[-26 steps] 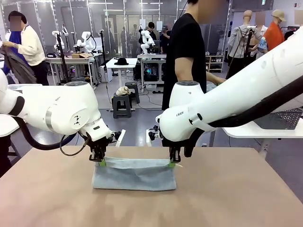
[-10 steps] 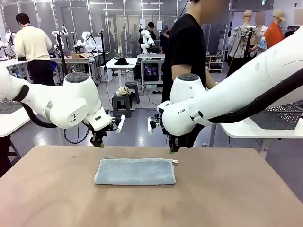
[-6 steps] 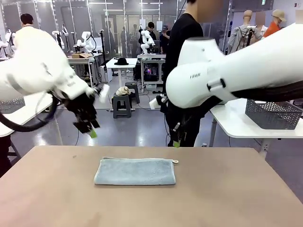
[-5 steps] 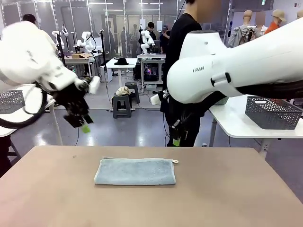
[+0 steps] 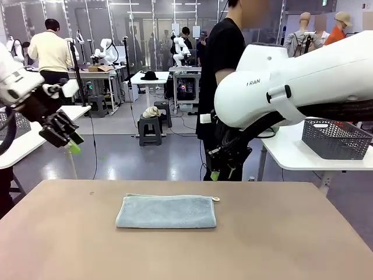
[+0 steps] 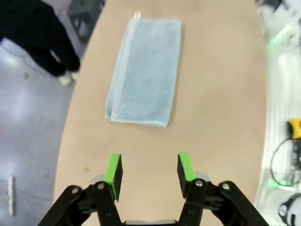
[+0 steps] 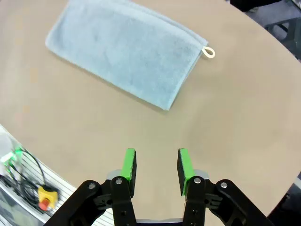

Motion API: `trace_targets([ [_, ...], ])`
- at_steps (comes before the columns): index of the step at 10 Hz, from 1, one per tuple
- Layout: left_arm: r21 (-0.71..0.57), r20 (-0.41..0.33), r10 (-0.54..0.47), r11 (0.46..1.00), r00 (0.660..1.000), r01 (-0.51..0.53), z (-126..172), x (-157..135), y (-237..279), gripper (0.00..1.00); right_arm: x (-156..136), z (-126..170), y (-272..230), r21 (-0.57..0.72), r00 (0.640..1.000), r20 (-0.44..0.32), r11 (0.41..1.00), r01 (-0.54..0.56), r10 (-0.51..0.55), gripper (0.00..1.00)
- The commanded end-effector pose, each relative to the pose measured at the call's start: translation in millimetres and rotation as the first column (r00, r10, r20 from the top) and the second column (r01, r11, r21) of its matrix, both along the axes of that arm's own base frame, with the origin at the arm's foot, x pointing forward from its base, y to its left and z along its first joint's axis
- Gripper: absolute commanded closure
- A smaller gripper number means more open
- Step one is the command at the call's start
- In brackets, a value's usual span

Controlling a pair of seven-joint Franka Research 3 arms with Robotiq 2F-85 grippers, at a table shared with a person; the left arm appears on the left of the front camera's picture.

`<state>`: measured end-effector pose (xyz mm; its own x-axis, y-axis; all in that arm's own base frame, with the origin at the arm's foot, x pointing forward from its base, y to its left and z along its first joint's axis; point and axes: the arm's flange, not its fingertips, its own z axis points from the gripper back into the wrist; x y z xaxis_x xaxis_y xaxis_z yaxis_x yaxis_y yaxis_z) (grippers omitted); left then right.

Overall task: Fold the towels and place them in the basket.
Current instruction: When a person lays out a Towel with hook on the table, fold it in half twice.

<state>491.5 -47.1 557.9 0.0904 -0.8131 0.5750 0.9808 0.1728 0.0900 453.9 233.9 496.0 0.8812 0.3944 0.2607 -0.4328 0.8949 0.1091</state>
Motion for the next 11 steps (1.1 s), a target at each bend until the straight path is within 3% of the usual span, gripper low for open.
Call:
trace_targets([
  [1, -0.164, -0.043, -0.070, 0.984, 0.997, 0.062, -21.0, 0.1, 38.6, 0.39, 2.6, 4.2, 3.1, -0.037, 0.999, -0.007, 0.998, -0.040, 0.040, 0.54],
  [5, -0.354, -0.025, -0.174, 0.922, 0.984, 0.154, -60.0, 20.0, 87.5, 0.39, 2.6, 4.2, 3.1, -0.037, 0.999, -0.007, 0.998, -0.040, 0.040, 0.54],
  [11, -0.355, -0.031, -0.157, 0.925, 0.987, 0.136, -75.7, 15.7, 88.1, 0.39, 2.6, 4.2, 3.1, -0.037, 0.999, -0.007, 0.998, -0.040, 0.040, 0.54],
])
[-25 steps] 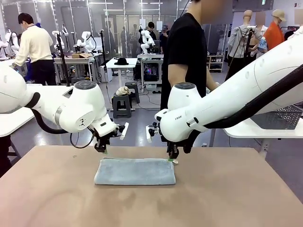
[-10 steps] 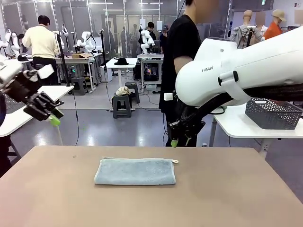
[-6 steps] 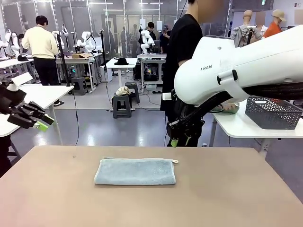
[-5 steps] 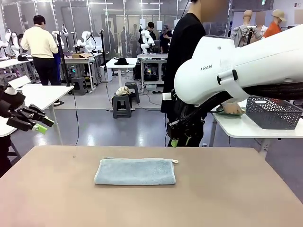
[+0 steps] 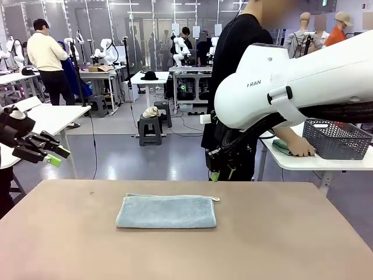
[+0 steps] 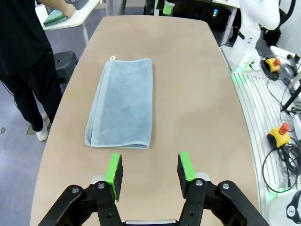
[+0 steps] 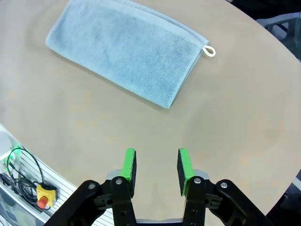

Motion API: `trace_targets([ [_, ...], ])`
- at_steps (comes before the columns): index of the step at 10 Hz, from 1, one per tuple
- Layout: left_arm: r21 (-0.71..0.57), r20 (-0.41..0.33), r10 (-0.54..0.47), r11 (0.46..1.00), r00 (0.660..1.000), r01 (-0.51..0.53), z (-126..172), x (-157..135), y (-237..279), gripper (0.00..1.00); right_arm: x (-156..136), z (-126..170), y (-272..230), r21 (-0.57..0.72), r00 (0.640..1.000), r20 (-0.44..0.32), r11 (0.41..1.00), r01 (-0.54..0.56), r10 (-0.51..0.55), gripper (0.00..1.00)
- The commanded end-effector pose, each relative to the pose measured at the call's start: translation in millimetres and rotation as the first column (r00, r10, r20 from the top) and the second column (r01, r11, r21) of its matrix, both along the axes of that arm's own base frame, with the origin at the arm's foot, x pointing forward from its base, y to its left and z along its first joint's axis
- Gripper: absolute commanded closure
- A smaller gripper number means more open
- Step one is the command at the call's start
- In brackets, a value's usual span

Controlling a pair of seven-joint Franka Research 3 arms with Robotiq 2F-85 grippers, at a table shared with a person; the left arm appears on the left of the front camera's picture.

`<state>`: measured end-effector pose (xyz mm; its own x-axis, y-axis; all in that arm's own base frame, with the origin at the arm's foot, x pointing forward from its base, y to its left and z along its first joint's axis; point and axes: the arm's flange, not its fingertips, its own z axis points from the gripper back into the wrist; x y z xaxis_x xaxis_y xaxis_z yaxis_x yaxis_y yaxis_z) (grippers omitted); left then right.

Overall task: Fold the towels and place them in the basket.
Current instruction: When a person lays out a Towel with hook on the table, fold it in half twice.

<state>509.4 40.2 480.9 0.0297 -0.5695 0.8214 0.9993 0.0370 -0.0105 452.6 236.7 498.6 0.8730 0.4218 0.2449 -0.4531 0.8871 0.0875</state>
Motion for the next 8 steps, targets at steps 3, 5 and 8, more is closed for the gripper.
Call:
trace_targets([
  [3, -0.003, 0.003, 0.000, 1.000, 1.000, 0.000, 1.4, -2.3, 0.8, 0.39, 14.4, -27.3, 6.5, 0.076, 0.995, -0.031, 0.992, 0.101, -0.099, 0.54],
  [5, -0.003, 0.003, 0.000, 1.000, 1.000, 0.000, 1.4, -2.3, 0.8, 0.39, 31.8, -60.6, 10.6, 0.094, 0.977, -0.058, 0.973, 0.209, -0.204, 0.54],
  [8, -0.003, 0.003, 0.000, 1.000, 1.000, 0.000, 1.4, -2.3, 0.8, 0.39, 46.2, -112.0, 18.3, 0.041, 0.943, -0.066, 0.943, 0.329, -0.326, 0.54],
])
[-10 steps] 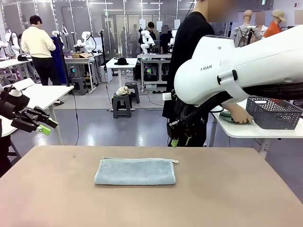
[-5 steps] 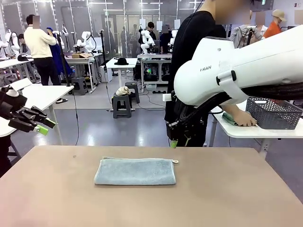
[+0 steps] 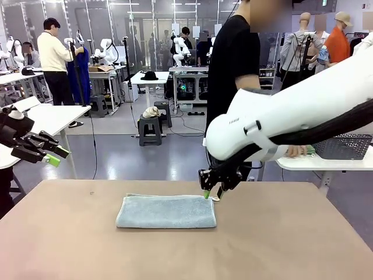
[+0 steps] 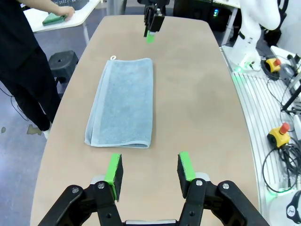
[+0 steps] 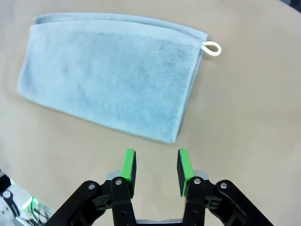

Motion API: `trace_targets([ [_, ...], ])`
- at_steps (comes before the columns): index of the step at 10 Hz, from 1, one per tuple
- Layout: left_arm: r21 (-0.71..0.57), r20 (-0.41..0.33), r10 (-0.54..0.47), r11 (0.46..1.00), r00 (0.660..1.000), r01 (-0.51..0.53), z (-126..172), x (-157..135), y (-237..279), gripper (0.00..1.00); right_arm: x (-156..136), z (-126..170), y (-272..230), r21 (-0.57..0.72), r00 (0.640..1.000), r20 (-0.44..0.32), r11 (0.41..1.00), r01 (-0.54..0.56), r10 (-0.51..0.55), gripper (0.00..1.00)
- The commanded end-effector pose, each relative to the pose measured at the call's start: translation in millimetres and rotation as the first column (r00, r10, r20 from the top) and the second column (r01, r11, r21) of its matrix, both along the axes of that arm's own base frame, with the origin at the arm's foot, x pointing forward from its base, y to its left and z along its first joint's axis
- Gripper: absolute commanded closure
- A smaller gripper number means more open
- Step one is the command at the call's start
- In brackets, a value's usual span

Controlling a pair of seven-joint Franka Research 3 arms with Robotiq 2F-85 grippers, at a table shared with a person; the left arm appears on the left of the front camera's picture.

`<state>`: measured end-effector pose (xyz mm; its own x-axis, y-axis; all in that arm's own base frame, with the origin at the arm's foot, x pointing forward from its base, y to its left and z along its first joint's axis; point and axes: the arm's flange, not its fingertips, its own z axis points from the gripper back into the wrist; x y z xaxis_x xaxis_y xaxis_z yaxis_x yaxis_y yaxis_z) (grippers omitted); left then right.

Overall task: Fold the towels and place them in the basket.
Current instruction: When a person lays out a Towel with hook on the table, fold it in half twice.

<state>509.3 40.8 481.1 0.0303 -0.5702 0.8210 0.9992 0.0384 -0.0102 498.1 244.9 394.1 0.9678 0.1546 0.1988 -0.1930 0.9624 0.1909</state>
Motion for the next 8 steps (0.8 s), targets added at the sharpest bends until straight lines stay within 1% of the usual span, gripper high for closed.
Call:
trace_targets([
  [1, -0.004, 0.003, -0.001, 1.000, 1.000, 0.001, 1.2, -2.1, 0.2, 0.39, 4.2, -19.6, 10.8, -0.053, 0.994, 0.016, 0.993, 0.107, -0.106, 0.54],
  [3, -0.004, 0.003, -0.001, 1.000, 1.000, 0.001, 1.2, -2.1, 0.2, 0.39, 11.7, -43.6, 11.4, -0.073, 0.984, 0.031, 0.981, 0.179, -0.177, 0.54],
  [5, -0.004, 0.003, -0.001, 1.000, 1.000, 0.001, 1.2, -2.1, 0.2, 0.39, 21.3, -63.1, 12.1, -0.063, 0.970, 0.031, 0.968, 0.243, -0.241, 0.54],
  [7, -0.004, 0.003, -0.001, 1.000, 1.000, 0.001, 1.2, -2.1, 0.2, 0.39, 25.2, -69.9, 16.4, -0.057, 0.953, 0.056, 0.952, 0.299, -0.296, 0.35],
  [8, -0.004, 0.003, -0.001, 1.000, 1.000, 0.001, 1.2, -2.1, 0.2, 0.39, 27.7, -71.8, 16.6, -0.052, 0.943, 0.054, 0.942, 0.332, -0.329, 0.27],
])
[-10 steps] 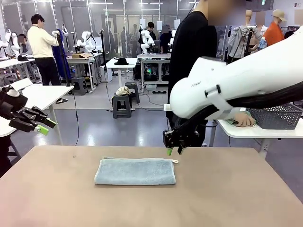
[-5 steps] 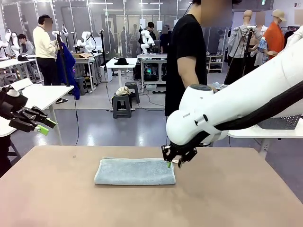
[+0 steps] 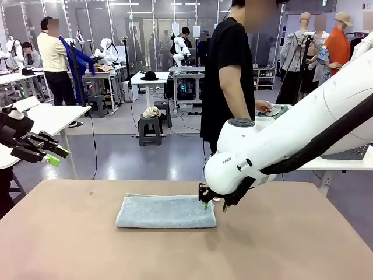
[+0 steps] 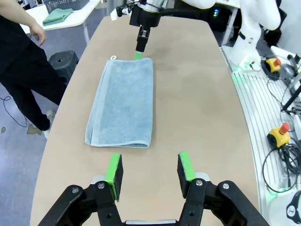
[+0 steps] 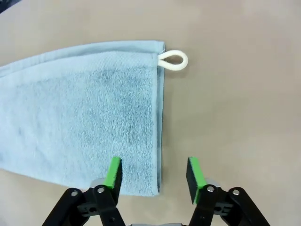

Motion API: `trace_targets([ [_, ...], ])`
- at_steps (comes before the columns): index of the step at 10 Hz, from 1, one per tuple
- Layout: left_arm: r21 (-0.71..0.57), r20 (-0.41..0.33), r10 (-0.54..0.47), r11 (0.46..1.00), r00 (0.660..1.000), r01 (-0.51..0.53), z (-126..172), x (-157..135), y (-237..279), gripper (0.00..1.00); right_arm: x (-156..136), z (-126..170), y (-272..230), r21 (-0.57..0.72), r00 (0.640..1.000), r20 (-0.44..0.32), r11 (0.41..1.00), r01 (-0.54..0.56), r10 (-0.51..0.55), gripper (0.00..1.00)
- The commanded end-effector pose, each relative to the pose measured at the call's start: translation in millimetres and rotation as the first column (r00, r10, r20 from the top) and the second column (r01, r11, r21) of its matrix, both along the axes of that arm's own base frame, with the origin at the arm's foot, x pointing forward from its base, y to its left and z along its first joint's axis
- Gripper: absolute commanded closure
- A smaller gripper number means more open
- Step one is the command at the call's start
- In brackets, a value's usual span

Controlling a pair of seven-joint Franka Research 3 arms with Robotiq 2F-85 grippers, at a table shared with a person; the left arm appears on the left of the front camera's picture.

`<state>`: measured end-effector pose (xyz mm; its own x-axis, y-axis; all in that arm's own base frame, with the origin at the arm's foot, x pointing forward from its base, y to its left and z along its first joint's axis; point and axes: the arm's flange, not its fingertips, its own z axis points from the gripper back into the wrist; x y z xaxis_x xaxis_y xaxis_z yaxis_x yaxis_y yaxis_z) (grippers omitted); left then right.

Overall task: Fold the towels and place them in the basket.
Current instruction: When a person lays out a Towel with hook on the table, fold it in half twice.

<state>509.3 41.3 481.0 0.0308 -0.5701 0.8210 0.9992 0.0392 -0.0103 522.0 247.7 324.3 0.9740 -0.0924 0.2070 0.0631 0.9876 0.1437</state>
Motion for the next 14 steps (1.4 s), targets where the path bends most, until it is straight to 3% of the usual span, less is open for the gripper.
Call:
trace_targets([
  [1, -0.004, 0.003, -0.002, 1.000, 1.000, 0.002, 1.2, -2.1, -0.3, 0.39, 5.1, -3.0, 14.1, -0.010, 0.995, 0.056, 0.996, 0.088, -0.088, 0.27],
  [3, -0.004, 0.003, -0.002, 1.000, 1.000, 0.002, 1.2, -2.1, -0.3, 0.39, 2.1, 0.1, 1.8, 0.004, 1.000, 0.010, 1.000, 0.024, -0.024, 0.27],
  [14, -0.004, 0.003, -0.002, 1.000, 1.000, 0.002, 1.2, -2.1, -0.3, 0.39, 16.3, -14.3, 25.1, -0.007, 0.997, 0.043, 0.998, 0.062, -0.061, 0.27],
])
